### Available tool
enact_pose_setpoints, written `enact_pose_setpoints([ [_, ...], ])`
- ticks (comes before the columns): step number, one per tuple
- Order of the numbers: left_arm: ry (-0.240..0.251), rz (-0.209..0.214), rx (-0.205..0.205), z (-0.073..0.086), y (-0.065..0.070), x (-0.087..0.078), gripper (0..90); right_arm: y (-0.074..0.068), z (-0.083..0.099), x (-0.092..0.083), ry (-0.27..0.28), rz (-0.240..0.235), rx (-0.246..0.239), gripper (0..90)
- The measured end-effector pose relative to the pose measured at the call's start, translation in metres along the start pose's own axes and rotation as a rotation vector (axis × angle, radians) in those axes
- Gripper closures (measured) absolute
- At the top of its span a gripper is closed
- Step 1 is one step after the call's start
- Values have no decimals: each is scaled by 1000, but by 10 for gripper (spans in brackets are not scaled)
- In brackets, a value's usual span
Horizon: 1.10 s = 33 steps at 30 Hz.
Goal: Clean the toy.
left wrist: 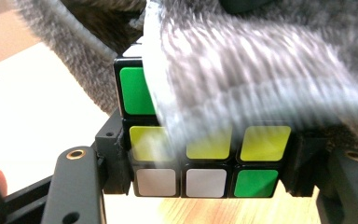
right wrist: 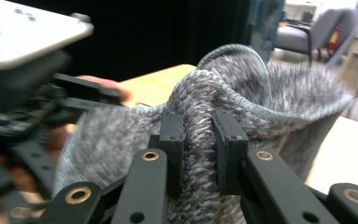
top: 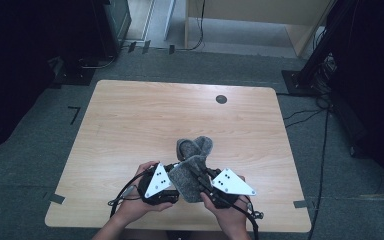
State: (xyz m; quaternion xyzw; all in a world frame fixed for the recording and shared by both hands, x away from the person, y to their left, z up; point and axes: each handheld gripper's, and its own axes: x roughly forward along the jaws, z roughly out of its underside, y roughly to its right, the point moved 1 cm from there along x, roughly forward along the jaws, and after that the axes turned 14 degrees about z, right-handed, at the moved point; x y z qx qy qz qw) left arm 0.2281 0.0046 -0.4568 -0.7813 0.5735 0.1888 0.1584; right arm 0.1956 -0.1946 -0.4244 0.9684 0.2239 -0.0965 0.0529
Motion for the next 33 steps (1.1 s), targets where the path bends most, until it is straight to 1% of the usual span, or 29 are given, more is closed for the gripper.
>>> enact_pose_setpoints([
  [1,-7,-1,1,0,0,1,340,-6,-1,-1,13,-22,-16,766],
  [3,-22,-1,5,1,1,2,340,-22,-3,-2,37,-98,-41,762],
  [4,-21,3,6,1,2,2,340,-29,-3,-2,48,-122,-67,762],
  [5,-16,5,6,0,2,1,340,-32,-4,-3,54,-130,-87,762],
  [6,-9,0,7,0,2,0,340,-32,-4,-3,58,-132,-81,765],
  [7,-6,-2,8,-1,2,0,340,-27,-4,-2,61,-134,-47,768],
  [8,0,0,10,-1,2,-1,340,-19,-3,-1,56,-113,-20,771],
  [10,9,3,14,-2,3,-2,339,-3,-1,2,29,-31,-4,774],
  [12,19,11,11,-2,2,-2,340,9,3,2,1,10,36,772],
  [13,21,16,7,-2,2,-1,340,11,3,2,-3,16,53,771],
  [14,17,16,8,-2,2,-1,340,9,2,1,6,7,52,768],
  [15,9,14,10,-2,2,0,339,4,0,-1,26,-13,40,765],
  [16,-1,13,12,-1,2,1,339,-3,-2,-2,45,-53,25,763],
  [17,-2,13,12,-1,3,1,340,-12,-3,-2,56,-103,10,761],
  [18,0,13,13,0,3,1,339,-21,-3,-3,65,-123,-25,761],
  [19,1,8,14,0,3,0,340,-26,-4,-3,71,-112,-67,764],
  [20,6,6,14,0,3,-1,340,-27,-4,-3,71,-104,-76,768],
  [21,12,8,10,-1,2,-2,340,-22,-4,-2,64,-102,-52,774],
  [22,19,10,7,-1,2,-3,340,-14,-3,-1,53,-76,-35,776],
  [24,42,18,1,-1,1,-4,340,7,2,3,11,14,-12,780],
  [25,59,27,-7,-2,0,-6,340,19,5,4,-26,53,16,781],
  [26,75,31,-18,-2,-2,-8,340,30,10,6,-54,92,41,780],
  [27,90,29,-35,-2,-4,-10,340,39,16,8,-75,123,63,779],
  [28,104,27,-57,-2,-7,-11,340,47,21,10,-100,138,86,777],
  [29,122,31,-86,-2,-11,-13,340,52,26,13,-118,148,98,774],
  [30,142,37,-119,-1,-14,-15,340,54,31,16,-132,156,98,769],
  [33,206,51,-221,3,-26,-22,339,54,44,25,-158,136,104,752],
])
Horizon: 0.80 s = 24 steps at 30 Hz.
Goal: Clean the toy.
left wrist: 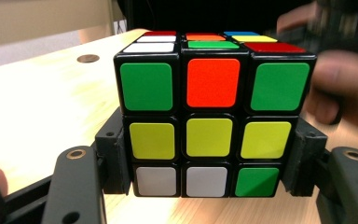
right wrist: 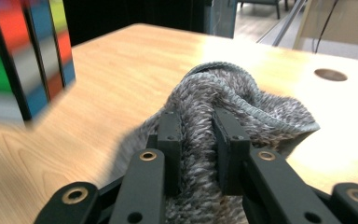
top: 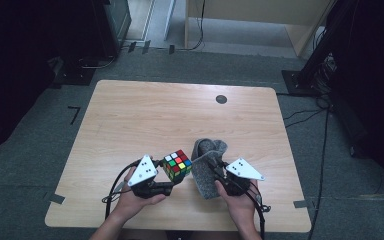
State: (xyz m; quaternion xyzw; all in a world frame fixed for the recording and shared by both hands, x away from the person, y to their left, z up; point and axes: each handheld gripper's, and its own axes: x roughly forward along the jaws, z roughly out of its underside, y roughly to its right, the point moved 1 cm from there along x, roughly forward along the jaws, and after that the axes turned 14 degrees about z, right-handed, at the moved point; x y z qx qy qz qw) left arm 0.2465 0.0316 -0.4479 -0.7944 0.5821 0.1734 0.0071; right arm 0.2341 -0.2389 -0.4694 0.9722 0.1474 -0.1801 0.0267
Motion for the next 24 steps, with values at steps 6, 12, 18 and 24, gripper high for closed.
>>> enact_pose_setpoints([
  [6,105,-21,-143,-1,-17,-14,339,-1,11,9,15,-17,5,547],
  [12,155,-43,-204,-2,-25,-22,339,-9,-3,-3,159,-64,32,361],
  [18,179,-20,-247,-2,-22,-16,339,-49,5,3,149,-224,44,293],
  [24,177,25,-256,-2,-13,-5,339,-76,10,2,190,-209,65,224],
])
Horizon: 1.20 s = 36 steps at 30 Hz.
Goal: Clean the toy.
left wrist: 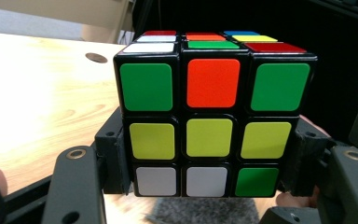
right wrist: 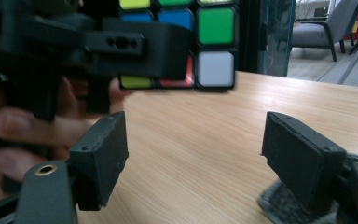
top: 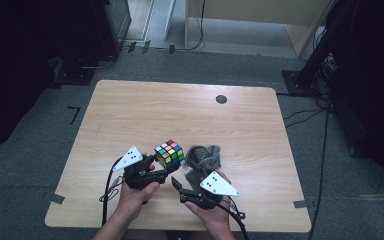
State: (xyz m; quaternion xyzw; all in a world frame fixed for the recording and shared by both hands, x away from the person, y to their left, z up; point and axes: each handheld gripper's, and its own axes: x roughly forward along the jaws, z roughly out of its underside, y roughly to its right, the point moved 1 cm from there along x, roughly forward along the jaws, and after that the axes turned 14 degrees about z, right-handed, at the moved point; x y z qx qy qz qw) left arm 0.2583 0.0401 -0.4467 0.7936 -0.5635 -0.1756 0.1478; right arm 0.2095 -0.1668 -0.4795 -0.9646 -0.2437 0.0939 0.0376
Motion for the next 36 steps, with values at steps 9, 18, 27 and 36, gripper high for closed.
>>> enact_pose_setpoints([
  [9,-13,30,-38,7,12,15,338,-9,1,0,90,61,-28,214],
  [18,-8,79,-102,10,15,20,333,-9,5,-4,185,133,-110,342],
  [27,31,110,-105,2,10,12,287,-8,4,-5,162,134,-147,347],
  [36,36,52,14,-13,1,-11,190,14,6,-1,58,163,-149,347],
])
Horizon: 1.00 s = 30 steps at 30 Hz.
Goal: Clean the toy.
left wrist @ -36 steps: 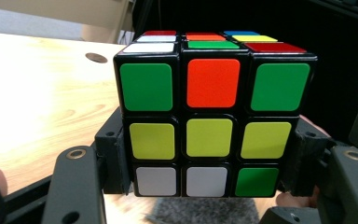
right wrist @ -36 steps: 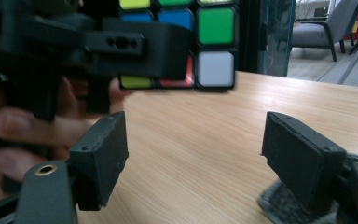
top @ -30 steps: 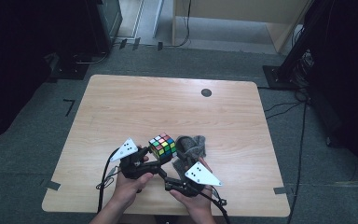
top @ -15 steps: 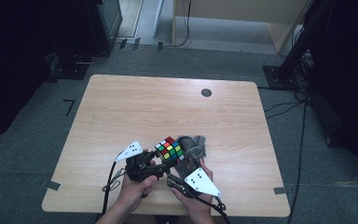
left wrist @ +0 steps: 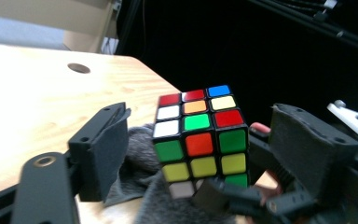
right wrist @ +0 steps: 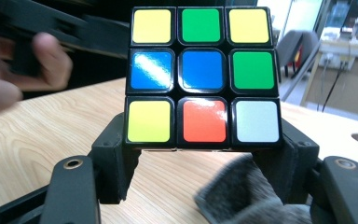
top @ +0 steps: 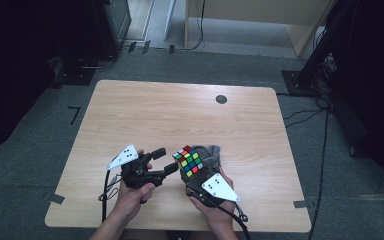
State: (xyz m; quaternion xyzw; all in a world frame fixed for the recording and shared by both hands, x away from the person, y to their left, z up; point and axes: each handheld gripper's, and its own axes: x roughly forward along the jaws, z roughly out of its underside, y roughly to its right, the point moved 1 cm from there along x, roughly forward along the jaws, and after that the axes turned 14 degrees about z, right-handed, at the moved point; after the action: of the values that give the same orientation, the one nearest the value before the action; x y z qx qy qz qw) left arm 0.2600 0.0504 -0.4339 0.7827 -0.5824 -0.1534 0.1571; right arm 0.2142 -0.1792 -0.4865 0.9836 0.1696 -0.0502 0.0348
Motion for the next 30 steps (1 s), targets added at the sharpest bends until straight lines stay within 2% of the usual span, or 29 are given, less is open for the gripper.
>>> enact_pose_setpoints([
  [4,-46,-33,52,1,-6,-4,138,20,-3,2,-45,12,31,347],
  [5,-66,-50,77,2,-8,-4,136,25,-5,2,-53,14,37,347],
  [8,-152,-128,170,9,-10,0,128,36,-14,-1,-82,-4,68,347],
  [11,-238,-187,306,17,-5,6,116,41,-25,-5,-116,-37,101,347],
  [13,-271,-204,382,23,0,11,117,42,-32,-8,-136,-67,132,347],
  [16,-315,-212,443,30,3,17,117,40,-40,-11,-164,-125,204,347],
  [18,-337,-219,473,34,5,21,120,37,-43,-12,-187,-160,225,347],
  [22,-354,-237,559,38,10,23,128,28,-43,-11,-255,-206,228,347],
  [26,-390,-276,667,42,15,26,136,21,-39,-7,-315,-237,239,347],
  [30,-405,-258,717,45,20,29,150,15,-35,-4,-369,-259,244,346],
])
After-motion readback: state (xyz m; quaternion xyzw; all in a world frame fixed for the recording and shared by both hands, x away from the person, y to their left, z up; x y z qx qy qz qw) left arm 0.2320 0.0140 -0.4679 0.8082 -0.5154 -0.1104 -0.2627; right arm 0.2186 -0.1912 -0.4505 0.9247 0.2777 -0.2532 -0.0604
